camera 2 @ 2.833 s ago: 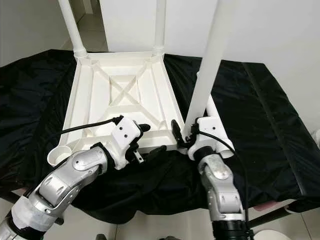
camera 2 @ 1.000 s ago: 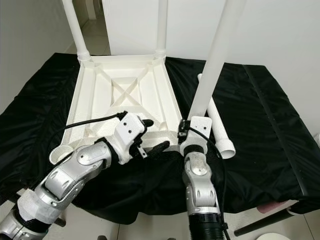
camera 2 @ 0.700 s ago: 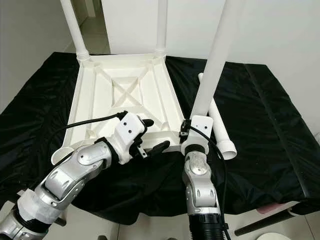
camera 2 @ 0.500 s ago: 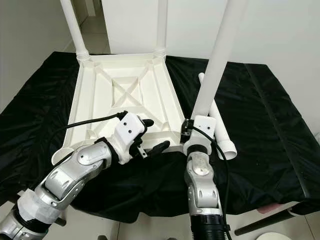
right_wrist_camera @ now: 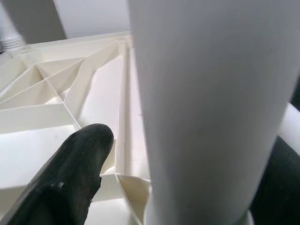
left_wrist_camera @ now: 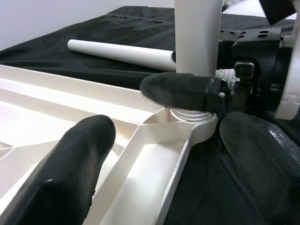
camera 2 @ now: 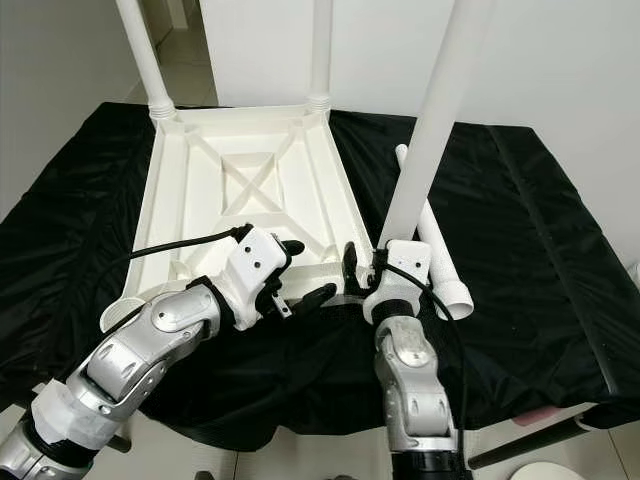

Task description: Building children table

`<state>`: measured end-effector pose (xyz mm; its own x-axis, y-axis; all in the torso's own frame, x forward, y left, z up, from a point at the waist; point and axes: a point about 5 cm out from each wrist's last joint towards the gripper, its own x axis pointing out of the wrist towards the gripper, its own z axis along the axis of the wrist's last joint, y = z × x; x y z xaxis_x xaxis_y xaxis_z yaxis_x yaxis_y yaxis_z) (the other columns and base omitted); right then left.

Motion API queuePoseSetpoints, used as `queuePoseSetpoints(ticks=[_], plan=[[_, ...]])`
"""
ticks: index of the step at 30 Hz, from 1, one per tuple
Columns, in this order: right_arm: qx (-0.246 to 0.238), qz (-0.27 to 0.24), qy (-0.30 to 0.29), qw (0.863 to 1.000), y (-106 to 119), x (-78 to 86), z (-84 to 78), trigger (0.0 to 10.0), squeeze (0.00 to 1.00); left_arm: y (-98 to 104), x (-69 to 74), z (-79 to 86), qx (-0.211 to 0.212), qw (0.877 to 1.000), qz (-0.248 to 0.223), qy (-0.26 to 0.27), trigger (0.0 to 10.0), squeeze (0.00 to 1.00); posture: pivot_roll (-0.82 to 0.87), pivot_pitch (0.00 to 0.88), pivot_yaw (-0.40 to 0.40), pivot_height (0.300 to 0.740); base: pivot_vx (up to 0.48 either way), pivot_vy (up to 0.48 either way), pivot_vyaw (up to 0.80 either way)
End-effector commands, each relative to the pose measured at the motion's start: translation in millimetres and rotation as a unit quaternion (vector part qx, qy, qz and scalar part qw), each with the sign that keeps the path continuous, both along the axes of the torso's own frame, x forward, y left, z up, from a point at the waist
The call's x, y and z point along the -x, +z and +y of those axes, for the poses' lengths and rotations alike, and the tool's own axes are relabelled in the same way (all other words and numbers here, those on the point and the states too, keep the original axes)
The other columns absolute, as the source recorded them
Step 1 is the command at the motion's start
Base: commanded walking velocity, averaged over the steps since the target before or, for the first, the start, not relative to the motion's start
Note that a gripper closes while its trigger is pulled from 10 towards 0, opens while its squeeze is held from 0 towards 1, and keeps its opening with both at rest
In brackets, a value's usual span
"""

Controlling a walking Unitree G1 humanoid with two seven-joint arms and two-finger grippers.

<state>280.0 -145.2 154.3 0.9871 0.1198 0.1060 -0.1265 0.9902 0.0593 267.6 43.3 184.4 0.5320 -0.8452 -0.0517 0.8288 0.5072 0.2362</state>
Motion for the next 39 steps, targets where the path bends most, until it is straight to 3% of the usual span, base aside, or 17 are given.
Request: queuePoseSetpoints(ticks=[1, 4, 5, 7, 8, 13, 15, 20, 21, 22, 23, 31, 35, 36, 37, 39], plan=[[0.010, 0.006, 0.062, 0.998, -3, 1.2, 2.1, 10.0, 0.00, -1, 4.7, -1.9, -0.009, 0.998, 0.009, -0.054, 10.0, 0.00, -0.06, 0.067, -0.003, 0.740, 0.000, 0.000, 0.00], [0.033, 0.007, 0.098, 0.995, -4, 1.7, -6.2, 10.0, 0.00, -1, 4.9, -1.9, -0.009, 0.998, 0.009, -0.056, 10.0, 0.00, -0.07, 0.067, 0.001, 0.740, 0.000, 0.000, 0.00], [0.054, 0.007, 0.121, 0.991, -3, 1.5, -16.2, 10.0, 0.00, -1, 5.1, -1.9, -0.009, 0.998, 0.009, -0.057, 10.0, 0.00, -0.07, 0.064, 0.003, 0.740, 0.000, 0.000, 0.00], [0.054, 0.007, 0.121, 0.991, -3, 1.5, -16.2, 10.0, 0.00, -1, 5.1, -1.9, -0.009, 0.998, 0.009, -0.057, 10.0, 0.00, -0.07, 0.064, 0.003, 0.740, 0.000, 0.000, 0.00], [0.079, 0.010, 0.146, 0.986, -4, 0.3, -25.9, 10.0, 0.00, -1, 5.2, -2.6, -0.009, 0.998, 0.009, -0.060, 10.0, 0.00, -0.07, 0.062, 0.007, 0.740, 0.000, 0.000, 0.00], [0.101, 0.015, 0.171, 0.980, -5, -2.0, -33.7, 10.0, 0.00, 0, 4.9, -3.3, -0.008, 0.998, 0.008, -0.062, 10.0, 0.00, -0.08, 0.062, 0.012, 0.740, 0.000, 0.000, 0.00], [0.124, 0.024, 0.217, 0.968, -8, -9.4, -39.9, 10.0, 0.00, 2, 4.4, -5.0, -0.006, 0.998, 0.005, -0.069, 10.0, 0.00, -0.08, 0.057, 0.025, 0.740, 0.000, 0.000, 0.00], [0.144, 0.026, 0.246, 0.958, -8, -22.6, -42.1, 9.7, 0.00, 3, 2.9, -4.8, -0.010, 0.997, 0.002, -0.073, 10.0, 0.00, -0.07, 0.051, 0.031, 0.740, 0.000, 0.000, 0.00], [0.149, 0.028, 0.253, 0.955, -8, -25.4, -42.7, 3.1, 0.00, 3, 2.8, -4.7, -0.011, 0.997, 0.002, -0.074, 10.0, 0.00, -0.07, 0.049, 0.030, 0.740, 0.000, 0.000, 0.00], [0.149, 0.028, 0.253, 0.955, -8, -25.4, -42.7, 3.1, 0.00, 3, 2.8, -4.7, -0.011, 0.997, 0.002, -0.074, 10.0, 0.00, -0.07, 0.049, 0.030, 0.740, 0.000, 0.000, 0.00], [0.152, 0.031, 0.258, 0.954, -8, -28.4, -43.6, 0.0, 0.00, 3, 2.3, -4.6, -0.013, 0.997, 0.000, -0.075, 10.0, 0.00, -0.07, 0.044, 0.026, 0.740, 0.000, 0.000, 0.00], [0.156, 0.043, 0.270, 0.949, -14, -32.6, -47.9, 0.0, 0.00, 4, -1.6, -4.6, -0.014, 0.998, -0.006, -0.068, 10.0, 0.00, -0.06, 0.033, 0.016, 0.740, 0.000, 0.000, 0.00], [0.141, 0.050, 0.279, 0.949, -22, -26.7, -47.6, 0.0, 0.00, 4, 1.1, -7.7, -0.011, 0.997, -0.008, -0.072, 10.0, 0.00, -0.06, 0.029, 0.007, 0.740, 0.000, 0.000, 0.00], [0.133, 0.050, 0.276, 0.950, -23, -24.6, -46.4, 7.0, 0.00, 5, 1.1, -7.7, -0.011, 0.997, -0.008, -0.072, 10.0, 0.00, -0.06, 0.028, 0.002, 0.740, 0.000, 0.000, 0.00], [0.125, 0.047, 0.273, 0.953, -24, -23.2, -44.9, 10.0, 0.00, 5, 0.7, -7.3, -0.011, 0.997, -0.008, -0.071, 10.0, 0.00, -0.06, 0.027, 0.000, 0.740, 0.000, 0.000, 0.00], [0.120, 0.045, 0.270, 0.954, -25, -22.4, -43.8, 10.0, 0.00, 5, 0.4, -7.0, -0.010, 0.997, -0.008, -0.070, 10.0, 0.00, -0.06, 0.027, 0.000, 0.740, 0.000, 0.000, 0.00]])
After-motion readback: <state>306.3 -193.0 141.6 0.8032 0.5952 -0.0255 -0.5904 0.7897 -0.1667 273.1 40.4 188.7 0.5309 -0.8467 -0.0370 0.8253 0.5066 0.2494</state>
